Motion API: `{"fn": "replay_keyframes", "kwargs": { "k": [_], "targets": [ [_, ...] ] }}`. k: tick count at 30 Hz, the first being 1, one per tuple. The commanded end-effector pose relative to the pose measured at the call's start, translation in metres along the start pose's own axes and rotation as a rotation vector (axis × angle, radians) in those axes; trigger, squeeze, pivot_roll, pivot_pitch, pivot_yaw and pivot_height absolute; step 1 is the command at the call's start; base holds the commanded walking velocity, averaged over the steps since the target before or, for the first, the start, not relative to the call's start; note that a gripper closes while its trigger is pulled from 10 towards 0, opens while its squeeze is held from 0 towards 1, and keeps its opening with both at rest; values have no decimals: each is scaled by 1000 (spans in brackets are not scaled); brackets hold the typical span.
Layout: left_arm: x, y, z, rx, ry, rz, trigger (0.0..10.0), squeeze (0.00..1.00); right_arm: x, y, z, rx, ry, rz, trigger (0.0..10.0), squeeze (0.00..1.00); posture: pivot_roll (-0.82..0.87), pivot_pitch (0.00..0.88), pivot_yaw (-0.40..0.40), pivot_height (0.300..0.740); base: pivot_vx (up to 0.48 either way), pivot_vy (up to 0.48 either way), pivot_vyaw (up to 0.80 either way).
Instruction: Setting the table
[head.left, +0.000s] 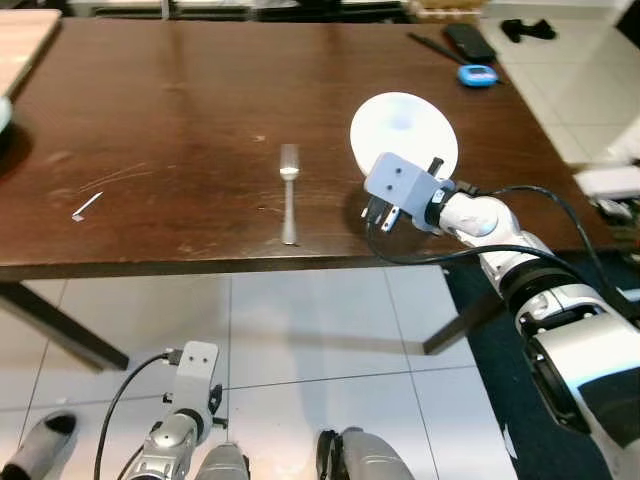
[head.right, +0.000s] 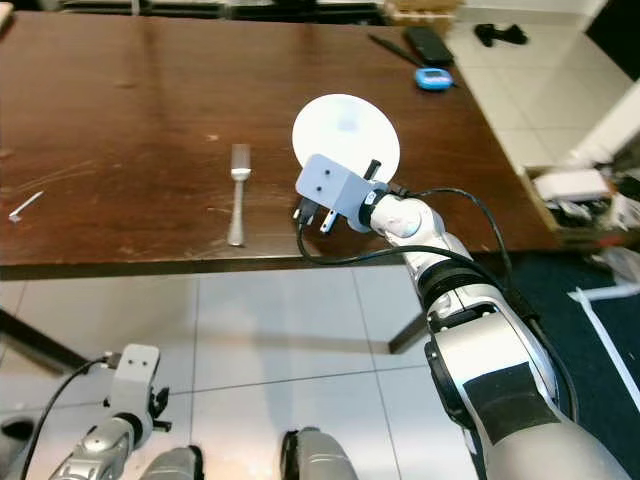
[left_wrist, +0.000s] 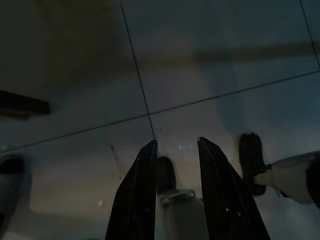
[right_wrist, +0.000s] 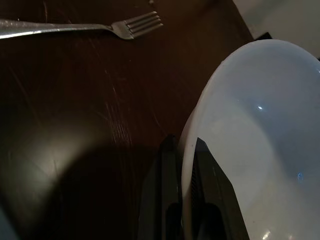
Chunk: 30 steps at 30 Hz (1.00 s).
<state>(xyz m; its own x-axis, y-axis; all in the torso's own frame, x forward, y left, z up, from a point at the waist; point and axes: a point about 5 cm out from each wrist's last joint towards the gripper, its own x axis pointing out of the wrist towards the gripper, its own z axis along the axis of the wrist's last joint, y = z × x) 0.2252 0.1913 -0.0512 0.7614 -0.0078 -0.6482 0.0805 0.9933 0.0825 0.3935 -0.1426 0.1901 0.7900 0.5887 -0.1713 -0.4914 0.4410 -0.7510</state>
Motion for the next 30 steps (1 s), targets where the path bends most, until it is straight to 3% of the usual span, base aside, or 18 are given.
{"fn": "replay_keyframes", "kwargs": {
  "k": [1, 5, 10, 15, 16, 18, 20, 21, 22, 24, 27, 30],
  "targets": [
    [-4, 5, -14, -11, 44, 20, 10000, 0, 3, 2, 5, -7, -20, 16, 10000, 0, 82, 106, -22, 740, 0, 0, 0],
    [-5, 8, -14, -13, 40, 31, 10000, 0, 4, 2, 7, -9, -28, 18, 10000, 0, 82, 104, -21, 740, 0, 0, 0],
    [-5, 12, -14, -44, 39, 36, 10000, 0, 5, 6, 8, -10, -45, 29, 10000, 0, 81, 105, -23, 740, 0, 432, 0],
    [-7, 11, -7, 42, -18, -44, 10000, 0, 3, 7, 10, -21, -75, 52, 10000, 0, 72, 108, -29, 740, 0, 0, 0],
    [-11, 5, -4, 109, -58, -164, 10000, 0, 2, 4, 11, -27, -85, 55, 10000, 0, 69, 109, -31, 740, 0, 0, 0],
    [-12, 3, -3, 124, -66, -194, 10000, 0, 1, 4, 12, -29, -88, 55, 10000, 0, 69, 109, -31, 740, 0, 0, 0],
    [-29, -13, -1, 300, -97, -523, 10000, 0, -2, 1, 13, -36, -106, 71, 10000, 0, 73, 112, -45, 740, 0, 0, 0],
    [-37, -18, -2, 351, -91, -624, 10000, 0, -2, 0, 13, -39, -110, 78, 10000, 0, 73, 112, -45, 740, 0, 0, 0],
    [-37, -18, -2, 351, -91, -624, 10000, 0, -2, 0, 13, -39, -110, 78, 10000, 0, 73, 112, -45, 740, 0, 0, 0],
    [-50, -21, 0, 429, -82, -774, 10000, 0, -3, 0, 13, -41, -114, 86, 10000, 0, 73, 112, -49, 740, 0, 0, 0],
    [-60, -19, 11, 418, -78, -861, 10000, 0, -5, 1, 12, -40, -114, 94, 10000, 0, 77, 112, -54, 740, 0, 0, 0],
    [-73, -16, 37, 346, -99, -953, 10000, 0, -5, 3, 11, -39, -115, 109, 10000, 0, 78, 112, -58, 740, 0, 0, 0]
  ]
}}
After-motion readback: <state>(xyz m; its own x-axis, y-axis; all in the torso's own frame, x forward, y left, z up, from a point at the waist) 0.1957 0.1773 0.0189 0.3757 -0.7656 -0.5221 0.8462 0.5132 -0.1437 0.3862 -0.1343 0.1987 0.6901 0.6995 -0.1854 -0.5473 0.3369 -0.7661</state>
